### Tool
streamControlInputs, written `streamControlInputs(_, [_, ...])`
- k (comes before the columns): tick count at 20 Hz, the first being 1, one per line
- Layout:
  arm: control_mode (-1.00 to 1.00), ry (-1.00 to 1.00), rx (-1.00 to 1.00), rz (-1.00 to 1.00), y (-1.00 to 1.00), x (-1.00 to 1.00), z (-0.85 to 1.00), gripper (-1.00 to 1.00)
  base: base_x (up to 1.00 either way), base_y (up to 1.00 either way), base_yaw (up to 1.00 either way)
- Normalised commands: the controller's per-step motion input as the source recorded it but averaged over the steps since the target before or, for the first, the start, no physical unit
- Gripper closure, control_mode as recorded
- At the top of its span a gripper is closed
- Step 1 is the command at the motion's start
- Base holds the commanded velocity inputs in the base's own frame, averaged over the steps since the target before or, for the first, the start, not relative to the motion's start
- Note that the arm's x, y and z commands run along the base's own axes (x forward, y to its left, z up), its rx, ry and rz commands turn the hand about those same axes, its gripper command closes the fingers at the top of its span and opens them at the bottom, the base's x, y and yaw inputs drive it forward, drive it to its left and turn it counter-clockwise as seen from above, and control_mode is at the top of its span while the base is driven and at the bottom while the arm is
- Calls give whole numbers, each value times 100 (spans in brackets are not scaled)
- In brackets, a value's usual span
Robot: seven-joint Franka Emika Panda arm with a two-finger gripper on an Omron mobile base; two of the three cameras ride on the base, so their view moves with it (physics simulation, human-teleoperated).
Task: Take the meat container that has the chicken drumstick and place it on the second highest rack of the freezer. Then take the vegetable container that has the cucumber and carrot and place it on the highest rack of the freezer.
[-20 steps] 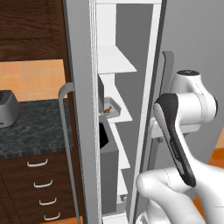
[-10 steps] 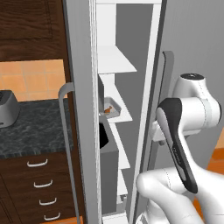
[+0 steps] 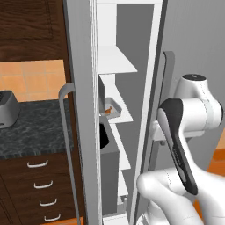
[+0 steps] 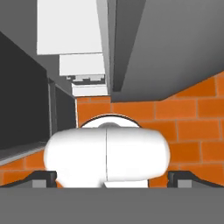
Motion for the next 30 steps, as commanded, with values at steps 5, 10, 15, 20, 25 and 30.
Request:
streamControlInputs(5, [100, 0, 0, 0, -5, -3, 0, -100, -50, -60, 9])
streamControlInputs(10, [100, 0, 0, 0, 0, 0, 0, -100, -64, -84, 38])
streamControlInputs(15, [100, 0, 0, 0, 0, 0, 0, -100, -35, -5, 89])
streamControlInputs(20, [100, 0, 0, 0, 0, 0, 0, -100, -47, -1, 98])
streamControlInputs(25, [100, 0, 0, 0, 0, 0, 0, -100, -56, 0, 98])
streamControlInputs(30, [100, 0, 0, 0, 0, 0, 0, -100, -13, 4, 98])
